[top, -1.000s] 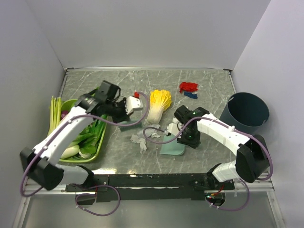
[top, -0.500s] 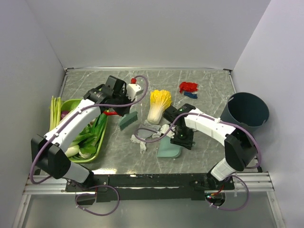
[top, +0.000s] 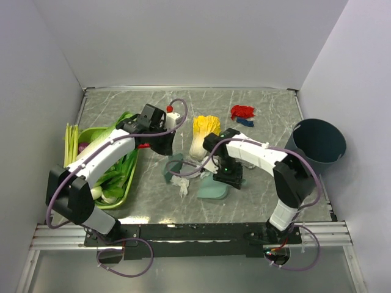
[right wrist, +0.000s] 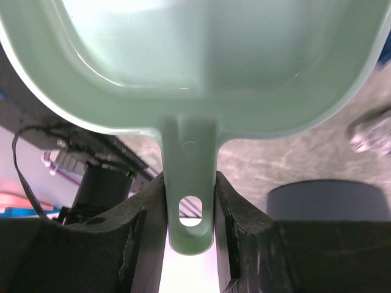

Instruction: Sweep away the paper scraps from the table

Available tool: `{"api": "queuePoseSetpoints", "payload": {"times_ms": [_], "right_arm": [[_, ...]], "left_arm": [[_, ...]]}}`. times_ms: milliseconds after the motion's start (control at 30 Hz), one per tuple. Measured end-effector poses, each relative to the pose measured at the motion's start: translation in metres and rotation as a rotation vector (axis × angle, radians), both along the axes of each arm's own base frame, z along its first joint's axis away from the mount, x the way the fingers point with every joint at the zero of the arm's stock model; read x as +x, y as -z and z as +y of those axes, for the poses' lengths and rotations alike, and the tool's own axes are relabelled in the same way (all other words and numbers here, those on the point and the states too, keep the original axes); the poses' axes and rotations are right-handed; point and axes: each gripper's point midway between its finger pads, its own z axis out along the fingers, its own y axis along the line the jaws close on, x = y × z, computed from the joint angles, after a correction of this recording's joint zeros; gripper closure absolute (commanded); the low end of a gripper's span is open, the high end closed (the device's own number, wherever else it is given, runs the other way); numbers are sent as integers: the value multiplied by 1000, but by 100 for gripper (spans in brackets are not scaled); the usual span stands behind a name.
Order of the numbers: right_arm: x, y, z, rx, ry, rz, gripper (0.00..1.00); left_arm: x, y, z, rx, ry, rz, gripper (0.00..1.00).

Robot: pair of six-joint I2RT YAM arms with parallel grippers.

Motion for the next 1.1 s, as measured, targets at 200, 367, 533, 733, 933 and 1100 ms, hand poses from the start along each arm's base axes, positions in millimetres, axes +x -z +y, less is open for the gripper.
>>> {"api": "queuePoseSetpoints", "payload": {"times_ms": [200, 367, 533, 733, 933, 1100], "right_arm": [[14, 5, 29, 29, -31, -22, 100], [15, 6, 39, 59, -41, -37, 100], [13, 10, 36, 98, -46, -78, 100], [13, 14, 35, 196, -55, -143, 100], [11, 19, 32, 208, -63, -148, 100], [5, 18, 27, 190, -61, -124, 100]], "left_arm": [[-10, -3, -27, -125, 79, 62, 99], [-20, -11, -32, -191, 202, 14, 99], [-15, -39, -5, -246, 173, -99, 99], [-1, -58, 13, -267, 116, -141, 99], [3, -57, 34, -169, 3, -109, 99], [5, -57, 51, -88, -59, -116, 99]]}}
